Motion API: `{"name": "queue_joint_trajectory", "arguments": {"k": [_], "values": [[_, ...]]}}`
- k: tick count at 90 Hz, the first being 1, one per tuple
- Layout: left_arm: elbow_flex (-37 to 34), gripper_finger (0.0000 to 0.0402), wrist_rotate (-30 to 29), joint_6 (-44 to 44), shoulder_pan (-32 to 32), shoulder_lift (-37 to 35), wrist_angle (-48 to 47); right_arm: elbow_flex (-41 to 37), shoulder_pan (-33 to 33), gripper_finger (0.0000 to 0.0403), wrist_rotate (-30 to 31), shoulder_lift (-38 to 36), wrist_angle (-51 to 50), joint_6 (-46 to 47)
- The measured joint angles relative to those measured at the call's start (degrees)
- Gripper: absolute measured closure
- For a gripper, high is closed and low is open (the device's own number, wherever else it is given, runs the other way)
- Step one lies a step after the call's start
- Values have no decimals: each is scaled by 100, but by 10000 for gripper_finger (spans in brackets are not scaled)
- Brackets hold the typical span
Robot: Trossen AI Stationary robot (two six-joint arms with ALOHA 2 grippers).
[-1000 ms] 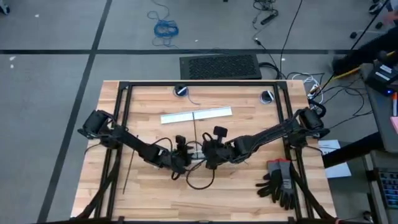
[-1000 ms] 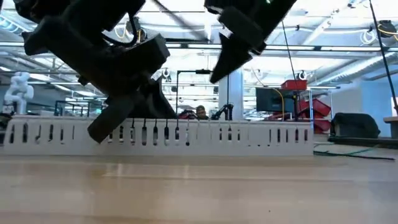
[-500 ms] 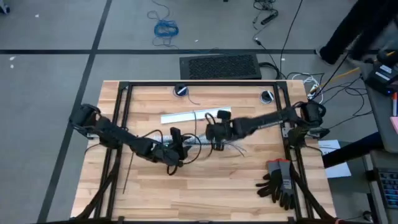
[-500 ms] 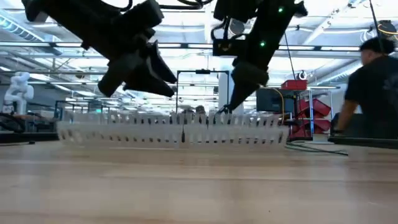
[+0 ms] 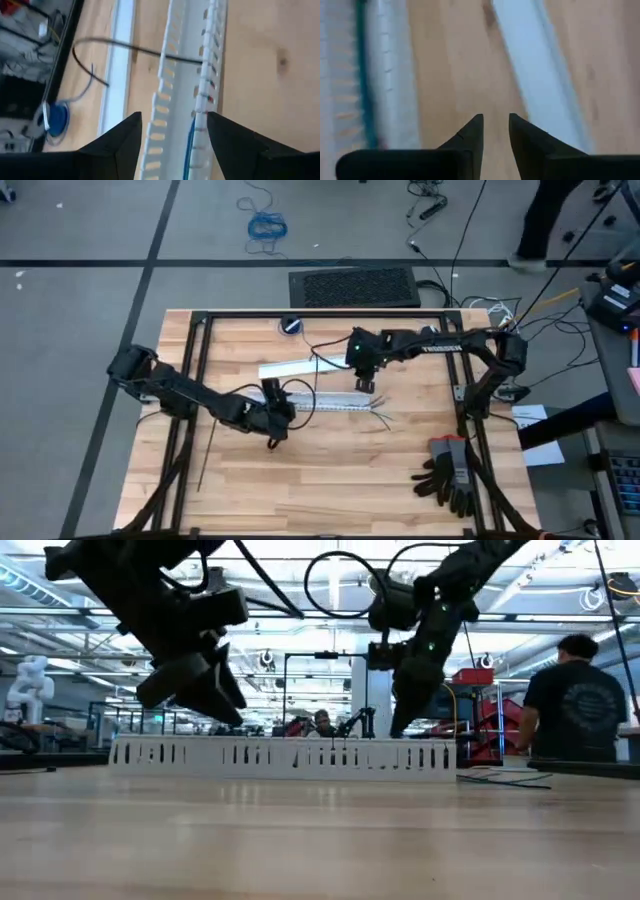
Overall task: Ziptie cables
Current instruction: Close the cable duct
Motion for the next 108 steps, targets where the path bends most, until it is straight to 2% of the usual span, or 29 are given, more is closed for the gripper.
{"name": "queue_joint_trajectory", "arguments": {"k": [19, 28, 37, 51, 59, 69, 78, 91, 108], "values": [[2, 180, -310, -393, 0, -372, -465, -87, -523, 330, -508, 272, 318, -742], [9, 180, -596, -1133, 102, -785, -806, -62, -665, 319, -724, 563, 453, -1074], [-40, 180, -535, -1675, 290, -1215, -1131, -62, -755, 306, -763, 821, 591, -1136], [-216, 180, -285, -1635, 469, -1530, -1057, -47, -852, 300, -845, 1050, 820, -1254], [-254, 180, -96, -1624, 711, -1523, -1062, -40, -894, 319, -894, 1174, 905, -1272], [-254, 180, -57, -1518, 996, -1484, -963, -29, -958, 383, -946, 1250, 900, -1337], [-258, 180, -147, -1385, 1209, -1470, -989, -31, -989, 397, -890, 1214, 824, -1303], [-258, 180, -163, -1363, 1401, -1514, -993, -48, -992, 400, -462, 879, 169, -1294], [-205, 180, -300, -1169, 1502, -1603, -990, 168, -968, 402, -17, 31, -2028, -1082]]}}
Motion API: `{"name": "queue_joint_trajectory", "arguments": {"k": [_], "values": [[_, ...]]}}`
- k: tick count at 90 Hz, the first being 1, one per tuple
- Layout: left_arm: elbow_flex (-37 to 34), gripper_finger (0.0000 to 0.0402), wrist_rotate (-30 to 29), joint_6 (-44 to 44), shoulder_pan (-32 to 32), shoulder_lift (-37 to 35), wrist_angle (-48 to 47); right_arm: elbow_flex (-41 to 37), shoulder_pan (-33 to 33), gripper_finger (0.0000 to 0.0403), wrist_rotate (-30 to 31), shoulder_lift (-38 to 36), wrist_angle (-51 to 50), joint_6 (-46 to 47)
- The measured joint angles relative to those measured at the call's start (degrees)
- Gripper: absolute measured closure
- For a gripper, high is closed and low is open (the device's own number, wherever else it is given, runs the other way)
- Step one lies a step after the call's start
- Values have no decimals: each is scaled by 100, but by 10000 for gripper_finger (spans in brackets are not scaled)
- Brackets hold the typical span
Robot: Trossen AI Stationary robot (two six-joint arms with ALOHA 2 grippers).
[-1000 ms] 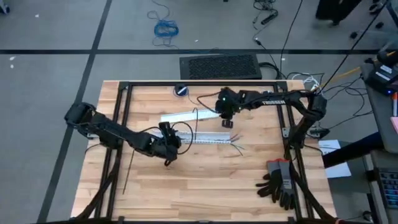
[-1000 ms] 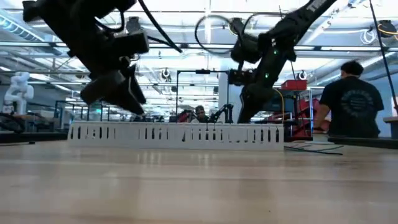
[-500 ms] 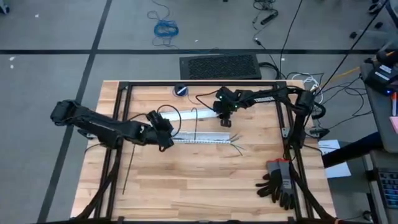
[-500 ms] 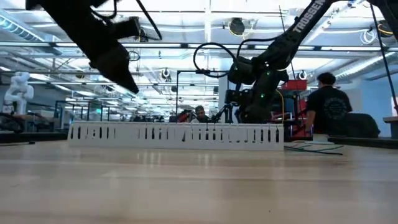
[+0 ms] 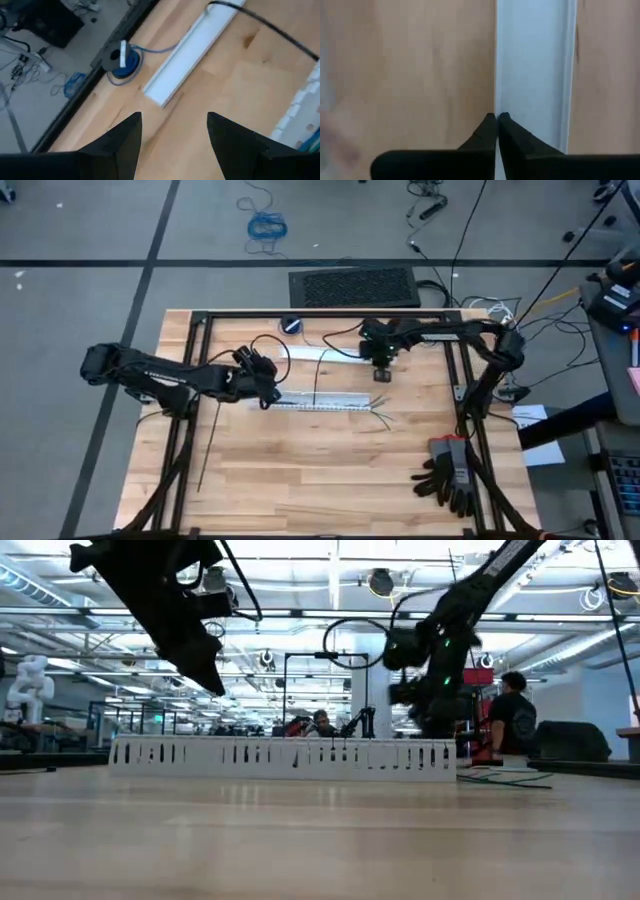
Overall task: Ziptie cables
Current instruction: Close the cable duct
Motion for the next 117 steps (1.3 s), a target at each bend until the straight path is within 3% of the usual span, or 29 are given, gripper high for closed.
{"name": "queue_joint_trajectory", "arguments": {"k": [20, 39, 61, 76, 92, 106, 117], "values": [[141, 180, -73, 866, 19, -121, 626, 548, 120, 403, 526, -761, -2636, 563], [205, 180, 36, 1721, 47, -172, 1631, 977, 273, 402, 1821, -1384, -4161, 1505], [213, 180, 1593, 2200, 324, 361, 3025, 1409, 631, 401, 1045, -2239, -4011, 1742], [213, 180, 1864, 3215, 323, 1209, 4514, 1480, 878, 401, 532, -2521, -3866, 1846], [383, 180, 2222, 4046, 435, 2429, 6288, 1480, 925, 402, 542, -2523, -3832, 1906], [1079, 180, 2481, 4115, 640, 3393, 6401, 1477, 925, 402, 536, -2484, -3805, 1907], [1433, 180, 2404, 4426, 662, 3703, 6064, 1434, 949, 402, 437, -2481, -3658, 2190]]}}
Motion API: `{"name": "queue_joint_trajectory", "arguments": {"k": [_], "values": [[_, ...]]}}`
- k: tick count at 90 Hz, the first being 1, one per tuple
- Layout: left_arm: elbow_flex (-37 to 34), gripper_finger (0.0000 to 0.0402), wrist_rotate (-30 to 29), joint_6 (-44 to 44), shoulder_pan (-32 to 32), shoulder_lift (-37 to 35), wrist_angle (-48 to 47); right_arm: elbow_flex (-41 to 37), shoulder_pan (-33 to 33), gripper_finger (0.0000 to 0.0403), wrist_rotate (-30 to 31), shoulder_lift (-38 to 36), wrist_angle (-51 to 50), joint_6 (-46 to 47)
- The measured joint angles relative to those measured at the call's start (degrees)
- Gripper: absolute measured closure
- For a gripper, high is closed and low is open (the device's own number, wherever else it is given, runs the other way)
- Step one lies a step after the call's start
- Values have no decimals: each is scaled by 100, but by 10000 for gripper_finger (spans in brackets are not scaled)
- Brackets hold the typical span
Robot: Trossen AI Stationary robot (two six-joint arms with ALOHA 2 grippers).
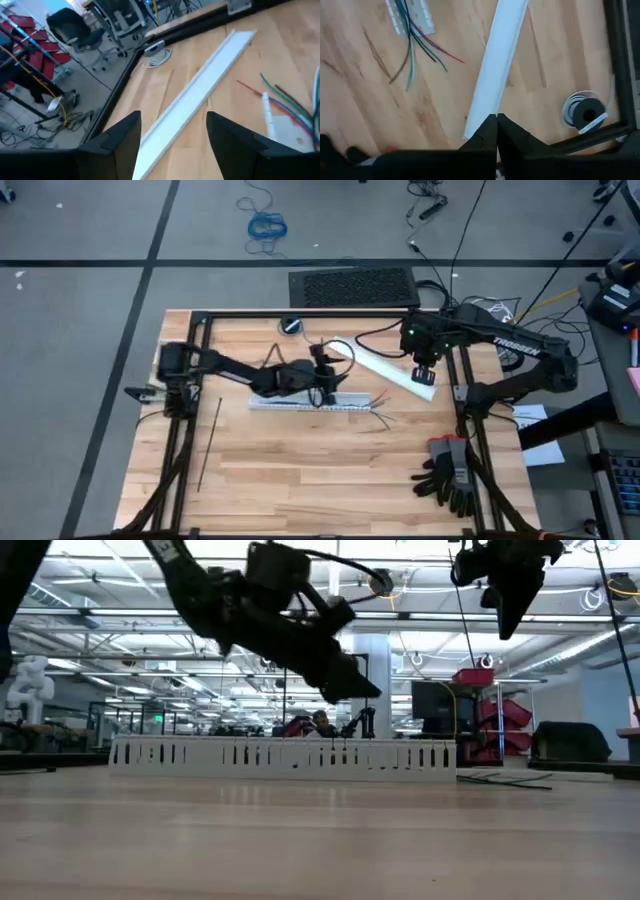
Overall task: Ziptie cables
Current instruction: Close the cable duct
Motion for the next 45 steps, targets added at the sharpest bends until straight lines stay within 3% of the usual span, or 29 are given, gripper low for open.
{"name": "queue_joint_trajectory", "arguments": {"k": [15, 25, 45], "values": [[55, 180, -437, 280, 3, -137, -401, -1095, 214, 399, 36, -47, 1892, 90], [53, 180, -433, 172, 9, -353, -925, -2121, 184, 369, 75, -20, 3367, 35], [46, 180, 727, -560, 457, -485, -2014, -3594, -589, 286, 284, 323, 5268, 414]]}}
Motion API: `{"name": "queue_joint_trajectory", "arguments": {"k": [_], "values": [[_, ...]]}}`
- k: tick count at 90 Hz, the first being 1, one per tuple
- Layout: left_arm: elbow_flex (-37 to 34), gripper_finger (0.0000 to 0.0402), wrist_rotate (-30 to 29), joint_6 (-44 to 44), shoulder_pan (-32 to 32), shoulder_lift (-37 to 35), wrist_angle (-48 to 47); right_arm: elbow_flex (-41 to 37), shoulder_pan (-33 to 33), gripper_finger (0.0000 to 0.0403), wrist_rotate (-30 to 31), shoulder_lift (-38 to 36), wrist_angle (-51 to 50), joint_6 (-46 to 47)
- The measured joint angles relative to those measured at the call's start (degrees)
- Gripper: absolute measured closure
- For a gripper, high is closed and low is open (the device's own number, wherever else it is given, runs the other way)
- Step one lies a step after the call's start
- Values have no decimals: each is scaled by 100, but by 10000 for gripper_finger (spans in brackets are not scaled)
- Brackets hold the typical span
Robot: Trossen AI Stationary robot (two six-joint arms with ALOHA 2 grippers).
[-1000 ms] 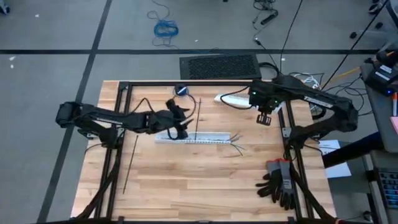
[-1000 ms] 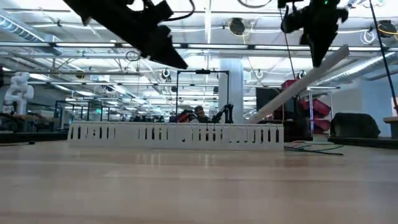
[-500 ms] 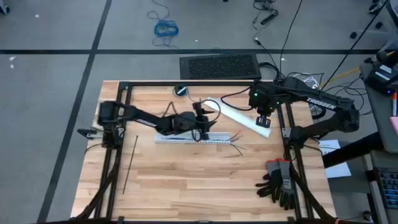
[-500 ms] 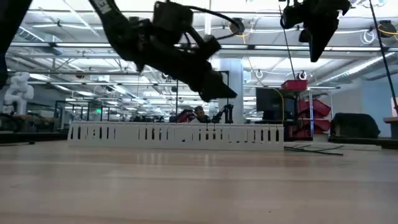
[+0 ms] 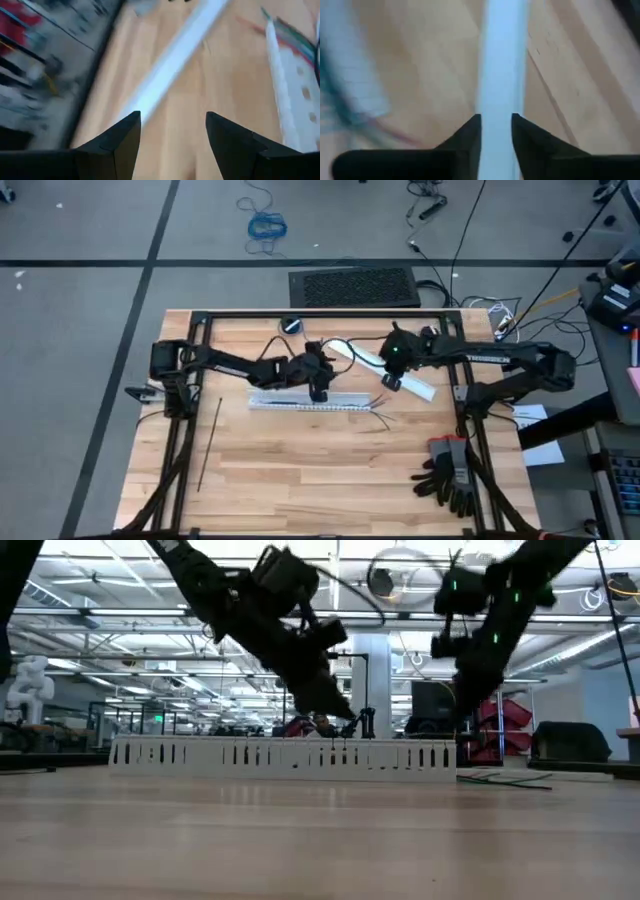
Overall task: Ziptie cables
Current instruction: Close the cable duct
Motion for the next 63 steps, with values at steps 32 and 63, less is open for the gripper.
{"name": "queue_joint_trajectory", "arguments": {"k": [32, 63], "values": [[2, 180, 494, -158, 210, 0, 62, -260, -715, 287, -206, 867, 442, -476], [5, 180, -1350, -212, 149, -52, -28, -192, -1261, 395, -1061, 1420, 570, -887]]}}
